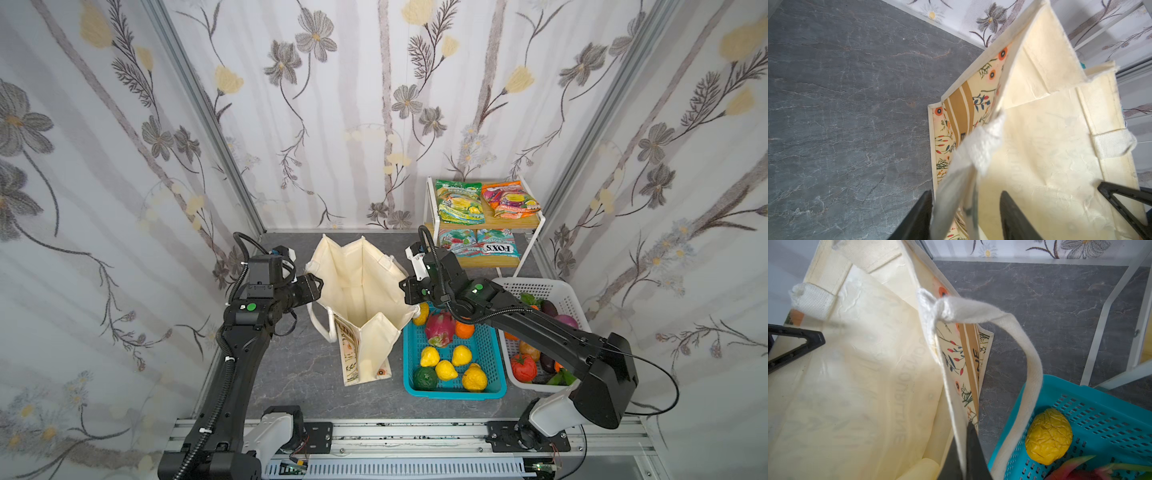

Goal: Place the food into the grocery bag and tie it

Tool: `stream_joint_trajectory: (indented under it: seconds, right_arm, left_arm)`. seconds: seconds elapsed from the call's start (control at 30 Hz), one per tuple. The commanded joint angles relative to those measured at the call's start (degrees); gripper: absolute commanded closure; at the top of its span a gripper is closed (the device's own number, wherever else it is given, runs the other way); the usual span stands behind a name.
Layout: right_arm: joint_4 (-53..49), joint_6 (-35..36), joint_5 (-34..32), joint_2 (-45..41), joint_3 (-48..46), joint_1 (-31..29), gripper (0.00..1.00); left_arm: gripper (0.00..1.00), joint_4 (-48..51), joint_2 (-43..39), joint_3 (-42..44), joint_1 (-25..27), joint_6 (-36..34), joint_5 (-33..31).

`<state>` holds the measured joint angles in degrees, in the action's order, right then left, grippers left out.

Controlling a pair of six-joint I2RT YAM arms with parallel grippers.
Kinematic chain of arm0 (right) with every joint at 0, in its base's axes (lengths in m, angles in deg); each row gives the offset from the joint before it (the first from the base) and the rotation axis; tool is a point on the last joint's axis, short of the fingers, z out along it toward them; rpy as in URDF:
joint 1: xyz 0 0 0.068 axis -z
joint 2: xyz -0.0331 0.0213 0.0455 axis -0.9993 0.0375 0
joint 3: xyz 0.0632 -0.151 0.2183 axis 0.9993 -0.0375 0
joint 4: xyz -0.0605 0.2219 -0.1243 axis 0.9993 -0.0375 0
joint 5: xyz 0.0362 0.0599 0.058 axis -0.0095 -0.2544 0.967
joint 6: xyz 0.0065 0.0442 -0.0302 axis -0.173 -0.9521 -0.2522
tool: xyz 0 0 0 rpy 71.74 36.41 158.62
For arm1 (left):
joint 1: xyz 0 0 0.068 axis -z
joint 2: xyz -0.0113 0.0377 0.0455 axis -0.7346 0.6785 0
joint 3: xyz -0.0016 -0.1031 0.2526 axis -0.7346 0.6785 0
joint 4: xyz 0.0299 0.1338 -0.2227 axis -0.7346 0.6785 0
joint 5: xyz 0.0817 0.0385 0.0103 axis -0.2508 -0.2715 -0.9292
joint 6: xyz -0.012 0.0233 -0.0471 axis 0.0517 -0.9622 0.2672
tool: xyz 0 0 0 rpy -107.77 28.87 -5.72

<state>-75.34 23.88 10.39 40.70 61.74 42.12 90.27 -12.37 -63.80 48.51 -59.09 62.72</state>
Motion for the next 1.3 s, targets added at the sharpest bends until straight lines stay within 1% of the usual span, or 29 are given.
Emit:
stream_joint_trajectory:
  seconds: [0.0,0.07,0.1,0.13,0.27,0.3,0.33,0.4,0.43,0.47,0.5,0.53,0.57,0.67,0.73,0.77,0.83,0.9,0.93,1.03,1.1,1.13,1.27]
  right_arm:
    - [3.4,-1.46,-0.14,0.37,-0.85,-0.41,0.89]
    - [3.16,-1.19,-1.32,0.69,-1.09,-0.27,0.87]
    - [2.78,-1.04,-1.57,0.85,-0.94,-0.23,0.87]
    - [2.56,-0.88,-1.75,0.9,-0.75,-0.22,0.86]
    - [2.7,-0.85,-1.62,1.22,-0.43,-0.19,0.86]
    - [2.74,-0.85,-1.79,1.22,-0.3,-0.23,0.86]
    - [2.85,-0.81,-1.8,1.27,-0.14,-0.23,0.86]
    - [3.14,-0.85,-1.79,1.49,0.04,-0.23,0.85]
    - [3.36,-0.79,-1.33,1.6,0.13,-0.23,0.82]
    - [3.57,-0.79,-0.75,1.78,0.22,-0.3,0.75]
    - [3.81,-0.77,-0.49,1.81,0.18,-0.36,0.73]
    - [4.1,-0.77,-0.58,1.74,0.01,-0.47,0.72]
    - [4.67,-0.93,-0.62,1.65,-0.32,-0.58,0.72]
    - [6.53,-1.47,-0.38,1.45,-1.15,-0.91,0.74]
    - [7.28,-1.62,-0.39,1.57,-1.2,-0.89,0.77]
    - [7.08,-1.64,-0.44,1.7,-1.09,-2.25,0.79]
    - [7.13,-1.64,-0.43,1.98,-1.07,-2.91,0.83]
    - [6.93,-1.66,-0.76,1.89,-1.34,-2.93,0.88]
    - [6.66,-1.64,-1.26,1.59,-1.56,-2.91,0.9]
    - [5.82,-1.45,-2.84,-0.07,-2.7,-2.08,0.97]
    - [5.2,-1.05,-3.5,-1.27,-3.76,-1.73,0.98]
    - [4.73,-0.8,-3.92,-1.87,-4.18,0.33,0.99]
    - [2.88,0.44,-4.74,-4.32,-6.35,3.67,1.0]
  left_arm:
    - [0.32,-2.05,-1.46,-1.14,0.08,-1.08,-3.49]
    - [0.2,-1.85,-2.73,-1.73,0.08,-0.78,-4.74]
    - [0.12,-1.55,-3.27,-2.1,0.08,-0.45,-5.24]
    - [0.0,-1.18,-4.01,-2.32,0.08,-0.3,-5.28]
    - [0.0,-0.74,-7.12,-3.94,0.17,1.96,-6.75]
    - [0.0,-1.01,-7.75,-4.25,0.18,2.92,-6.07]
    - [0.0,-1.62,-7.97,-4.13,0.26,3.81,-4.04]
    - [0.0,-5.5,-8.75,-1.61,0.87,6.46,4.53]
    - [0.0,-7.81,-9.56,0.43,1.17,7.7,7.95]
    - [0.0,-10.17,-10.61,2.74,1.47,8.5,9.95]
    - [0.0,-11.36,-11.37,4.63,1.66,8.71,9.75]
    - [0.0,-11.57,-11.78,5.75,1.67,8.6,8.62]
    - [0.0,-11.53,-11.75,7.06,1.75,8.49,7.54]
    - [0.01,-13.65,-10.07,10.13,2.09,9.8,7.25]
    - [0.13,-16.63,-8.62,11.65,2.7,10.96,8.86]
    - [0.23,-18.12,-7.97,12.3,3.09,11.6,9.36]
    - [0.51,-19.09,-6.69,12.48,3.59,11.86,8.57]
    - [0.91,-18.85,-6.04,12.37,3.64,10.9,7.25]
    - [1.0,-18.7,-6.11,12.45,3.61,10.55,6.28]
    - [1.0,-16.56,-6.33,11.88,3.45,8.57,3.6]
    - [1.0,-13.28,-6.09,10.78,3.19,6.01,0.27]
    - [1.0,-11.94,-6.12,10.38,2.99,4.89,-1.21]
    - [1.0,-7.54,-8.43,9.38,-0.03,1.27,-5.49]
